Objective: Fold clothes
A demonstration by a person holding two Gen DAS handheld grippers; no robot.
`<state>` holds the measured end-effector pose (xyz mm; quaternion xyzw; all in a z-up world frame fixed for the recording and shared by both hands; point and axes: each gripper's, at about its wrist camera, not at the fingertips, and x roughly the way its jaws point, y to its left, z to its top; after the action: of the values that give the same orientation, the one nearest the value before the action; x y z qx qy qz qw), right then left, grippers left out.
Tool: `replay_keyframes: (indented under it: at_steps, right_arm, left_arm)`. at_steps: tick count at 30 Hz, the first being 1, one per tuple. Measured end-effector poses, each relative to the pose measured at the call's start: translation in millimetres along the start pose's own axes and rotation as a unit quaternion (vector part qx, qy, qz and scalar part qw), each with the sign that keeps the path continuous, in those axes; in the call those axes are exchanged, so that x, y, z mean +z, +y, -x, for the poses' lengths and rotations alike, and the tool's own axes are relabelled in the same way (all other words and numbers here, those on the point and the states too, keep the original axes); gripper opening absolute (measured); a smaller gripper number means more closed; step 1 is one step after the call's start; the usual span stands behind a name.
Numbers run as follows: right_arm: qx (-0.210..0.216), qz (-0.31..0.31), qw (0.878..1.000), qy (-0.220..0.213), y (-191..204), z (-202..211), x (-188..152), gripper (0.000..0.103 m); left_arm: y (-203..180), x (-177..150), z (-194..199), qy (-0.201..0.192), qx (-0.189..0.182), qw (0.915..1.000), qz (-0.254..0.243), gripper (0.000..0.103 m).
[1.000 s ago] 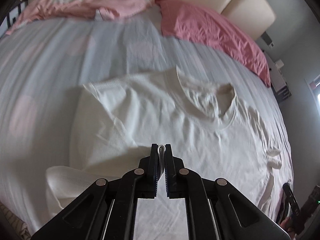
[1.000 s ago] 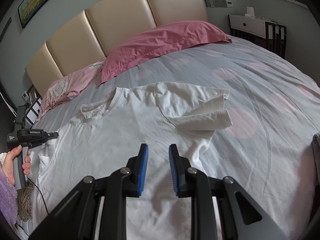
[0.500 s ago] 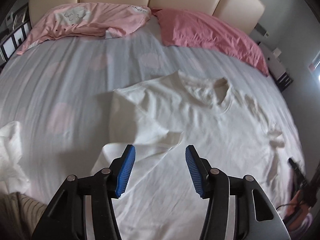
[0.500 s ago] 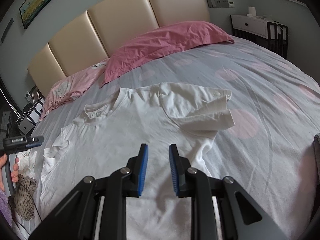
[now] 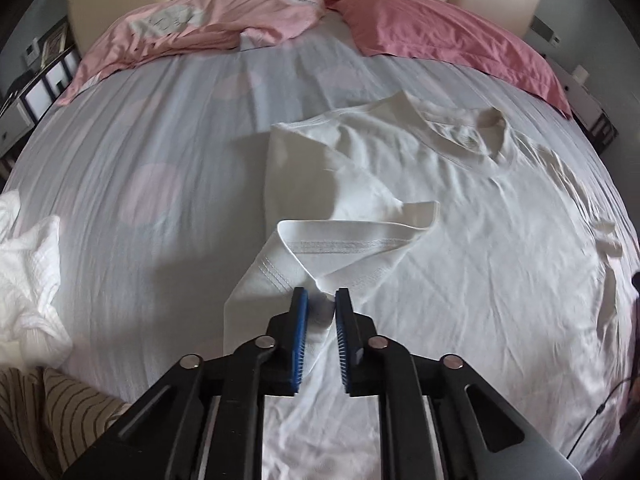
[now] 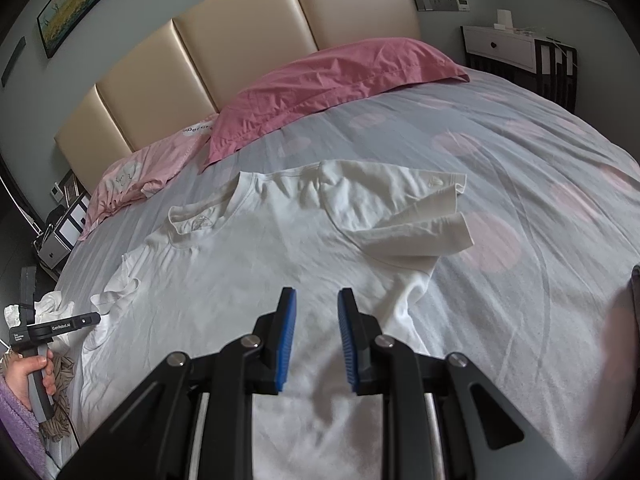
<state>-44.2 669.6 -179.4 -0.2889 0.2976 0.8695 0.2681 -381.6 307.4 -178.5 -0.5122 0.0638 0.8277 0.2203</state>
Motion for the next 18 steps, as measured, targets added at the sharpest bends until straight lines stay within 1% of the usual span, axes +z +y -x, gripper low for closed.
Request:
replay_keyframes:
  at_steps: [4, 7, 9, 11, 14, 16, 18]
  right_arm:
    - [0.002, 0.003, 1.0, 0.001, 1.6, -0.2, -0.9, 0.021]
    - [0.004, 0.003, 1.0, -0.002, 2.9, 3.4, -0.6, 0.021]
    - [0.004, 0.003, 1.0, -0.004, 3.4, 5.4, -0.1, 0.021]
    - [0.005, 0.003, 1.0, -0.006, 4.0, 6.6, 0.3, 0.021]
    - [0.006, 0.004, 1.0, -0.006, 5.3, 7.2, 0.6, 0.021]
    - [0.005, 0.003, 1.0, -0.006, 4.8, 7.3, 0.9, 0.021]
    - [0.004, 0.0, 1.0, -0.006, 2.6, 7.2, 1.4, 0.021]
  left_arm:
    - [-9.1, -6.6, 15.5, -0.004, -0.019, 0.9997, -0.017, 0.007]
    - [-17.8, -14.4, 24.5, 0.003, -0.05, 0.9981, -0.036, 0.007]
    - [-23.9, -21.8, 19.7, 0.031, -0.066, 0.9959, -0.054, 0.007]
    - [-27.4, -29.1, 7.5, 0.07, -0.077, 0.9927, -0.06, 0.007]
    - [-28.4, -36.1, -10.6, 0.117, -0.093, 0.9873, -0.052, 0.008]
    - [-27.4, -37.2, -15.0, 0.128, -0.104, 0.9855, -0.04, 0.011]
    - [-26.7, -34.2, -10.5, 0.123, -0.116, 0.9853, -0.027, 0.014]
